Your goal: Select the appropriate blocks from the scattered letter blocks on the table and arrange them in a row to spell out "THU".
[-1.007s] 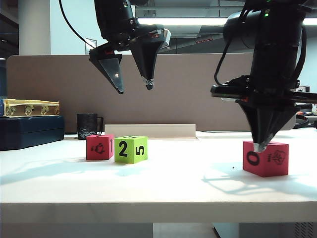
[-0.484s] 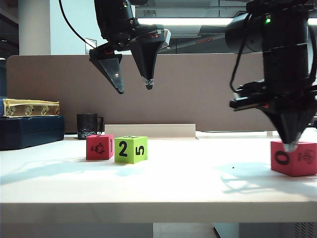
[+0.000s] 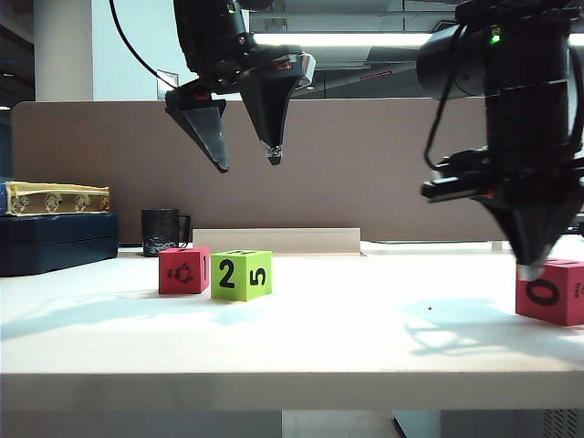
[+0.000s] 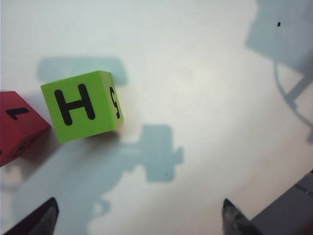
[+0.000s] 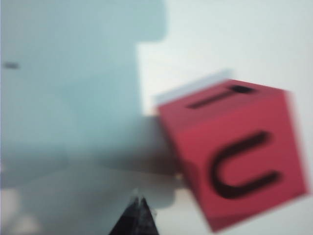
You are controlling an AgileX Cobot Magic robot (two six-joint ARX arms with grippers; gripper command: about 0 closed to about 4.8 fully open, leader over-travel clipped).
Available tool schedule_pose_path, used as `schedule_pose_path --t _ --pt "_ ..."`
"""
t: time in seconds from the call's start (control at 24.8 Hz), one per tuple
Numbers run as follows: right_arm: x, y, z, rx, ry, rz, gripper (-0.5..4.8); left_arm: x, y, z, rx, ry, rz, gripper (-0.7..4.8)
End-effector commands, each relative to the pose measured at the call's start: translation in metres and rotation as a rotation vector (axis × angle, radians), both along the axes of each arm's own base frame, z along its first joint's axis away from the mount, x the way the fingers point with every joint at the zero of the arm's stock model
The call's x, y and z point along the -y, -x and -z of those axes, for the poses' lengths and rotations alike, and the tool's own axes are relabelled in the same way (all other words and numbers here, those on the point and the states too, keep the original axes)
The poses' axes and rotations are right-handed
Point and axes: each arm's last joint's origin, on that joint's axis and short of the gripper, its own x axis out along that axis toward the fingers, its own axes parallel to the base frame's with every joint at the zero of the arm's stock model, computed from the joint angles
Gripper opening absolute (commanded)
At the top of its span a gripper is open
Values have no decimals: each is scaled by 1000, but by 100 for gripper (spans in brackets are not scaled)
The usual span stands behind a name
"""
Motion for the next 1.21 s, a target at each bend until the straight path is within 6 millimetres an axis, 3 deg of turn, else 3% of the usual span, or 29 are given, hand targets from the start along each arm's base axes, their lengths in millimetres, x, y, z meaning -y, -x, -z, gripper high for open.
schedule_pose_path --t 0.04,1.21 --pt "-1 0 -1 -1 -24 7 -5 -1 0 -3 13 8 8 425" --pt "17 8 -4 41 429 52 -5 -3 1 -3 -3 -2 4 425"
